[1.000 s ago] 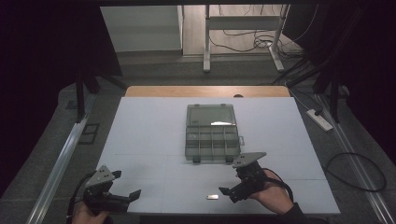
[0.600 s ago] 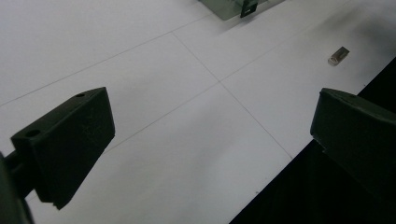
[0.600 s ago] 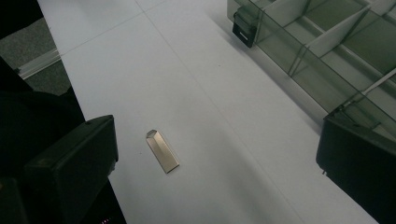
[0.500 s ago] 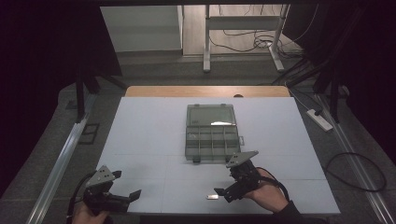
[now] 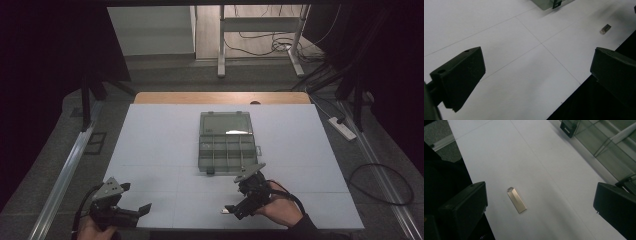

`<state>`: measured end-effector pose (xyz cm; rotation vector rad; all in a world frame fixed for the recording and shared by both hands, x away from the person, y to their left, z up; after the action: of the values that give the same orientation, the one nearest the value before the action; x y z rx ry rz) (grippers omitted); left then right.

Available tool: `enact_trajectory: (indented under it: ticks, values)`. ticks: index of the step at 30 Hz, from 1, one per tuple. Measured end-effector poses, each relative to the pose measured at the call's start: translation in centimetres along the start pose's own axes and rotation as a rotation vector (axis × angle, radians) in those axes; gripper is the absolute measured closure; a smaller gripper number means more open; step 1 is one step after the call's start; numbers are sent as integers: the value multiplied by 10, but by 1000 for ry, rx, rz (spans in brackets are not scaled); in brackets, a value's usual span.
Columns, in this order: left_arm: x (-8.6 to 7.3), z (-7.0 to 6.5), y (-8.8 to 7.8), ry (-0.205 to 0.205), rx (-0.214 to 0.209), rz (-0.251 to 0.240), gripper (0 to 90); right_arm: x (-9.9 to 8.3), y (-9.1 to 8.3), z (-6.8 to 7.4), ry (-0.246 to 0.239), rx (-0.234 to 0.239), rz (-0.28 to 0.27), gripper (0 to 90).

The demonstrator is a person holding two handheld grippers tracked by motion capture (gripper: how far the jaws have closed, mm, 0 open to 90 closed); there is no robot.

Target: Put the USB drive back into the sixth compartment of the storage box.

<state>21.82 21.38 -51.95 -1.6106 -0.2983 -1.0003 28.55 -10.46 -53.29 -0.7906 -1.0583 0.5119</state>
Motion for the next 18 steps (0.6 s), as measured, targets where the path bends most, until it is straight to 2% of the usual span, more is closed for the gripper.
enact_trajectory:
  ticks: [16, 18]
  values:
    - [0, -1, 0, 9, 2, 3, 0, -4, 22, 0, -3, -9, 86, 0]
    - [0, -1, 1, 6, 2, 2, 0, -6, 28, 0, -9, -11, 112, 0]
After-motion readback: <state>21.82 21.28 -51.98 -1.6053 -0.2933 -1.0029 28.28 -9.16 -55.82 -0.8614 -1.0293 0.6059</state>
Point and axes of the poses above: each handheld gripper's, and its own axes: y roughly forward along the jaws, x roughly out of its top, z roughly to its left, the point moved 7 cm from there along y, roughly forward along the jaws, and after that the axes turned 14 degrees about x, right-handed, at the moved point
